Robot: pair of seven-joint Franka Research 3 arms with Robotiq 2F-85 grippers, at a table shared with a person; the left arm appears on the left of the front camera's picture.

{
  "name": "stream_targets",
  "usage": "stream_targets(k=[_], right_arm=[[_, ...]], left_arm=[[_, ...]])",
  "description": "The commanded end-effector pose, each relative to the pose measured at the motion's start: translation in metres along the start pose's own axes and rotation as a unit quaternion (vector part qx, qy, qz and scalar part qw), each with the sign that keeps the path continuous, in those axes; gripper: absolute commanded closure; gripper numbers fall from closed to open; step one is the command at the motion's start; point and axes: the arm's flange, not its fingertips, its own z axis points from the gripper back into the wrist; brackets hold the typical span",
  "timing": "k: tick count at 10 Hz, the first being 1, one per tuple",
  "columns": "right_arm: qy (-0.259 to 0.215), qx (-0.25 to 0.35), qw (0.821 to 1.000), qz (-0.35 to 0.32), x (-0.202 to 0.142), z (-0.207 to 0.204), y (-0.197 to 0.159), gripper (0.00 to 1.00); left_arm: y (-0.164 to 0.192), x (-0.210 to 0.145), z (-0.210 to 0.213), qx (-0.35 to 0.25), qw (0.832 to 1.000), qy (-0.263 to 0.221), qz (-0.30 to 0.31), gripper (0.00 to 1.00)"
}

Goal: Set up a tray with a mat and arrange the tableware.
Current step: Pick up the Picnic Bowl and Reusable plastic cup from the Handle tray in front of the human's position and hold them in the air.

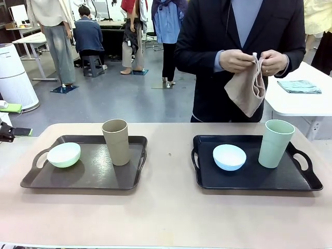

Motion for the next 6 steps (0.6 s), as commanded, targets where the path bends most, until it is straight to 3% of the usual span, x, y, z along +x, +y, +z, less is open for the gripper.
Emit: stream_targets(k=[1,2,4,5,6], right_arm=[[0.089,0.003,0.987,0.133,0.027,0.005,0.002,0.00],[0.123,0.009,0.962,0.243,0.045,0.009,0.007,0.00],[0.209,0.013,0.885,0.415,0.065,0.028,0.020,0.00],[0.224,0.031,0.859,0.458,0.072,0.043,0.013,0.00],[0.221,0.065,0.836,0.497,0.078,0.058,0.001,0.00]], left_arm=[[-0.026,0.006,-0.015,0.058,0.995,-0.023,-0.081,0.00],[-0.069,0.014,-0.035,0.115,0.982,-0.021,-0.151,0.00],[-0.167,0.015,-0.080,0.184,0.942,-0.007,-0.280,0.00],[-0.200,0.010,-0.111,0.207,0.922,0.025,-0.326,0.00],[-0.222,0.003,-0.155,0.225,0.895,0.102,-0.372,0.00]])
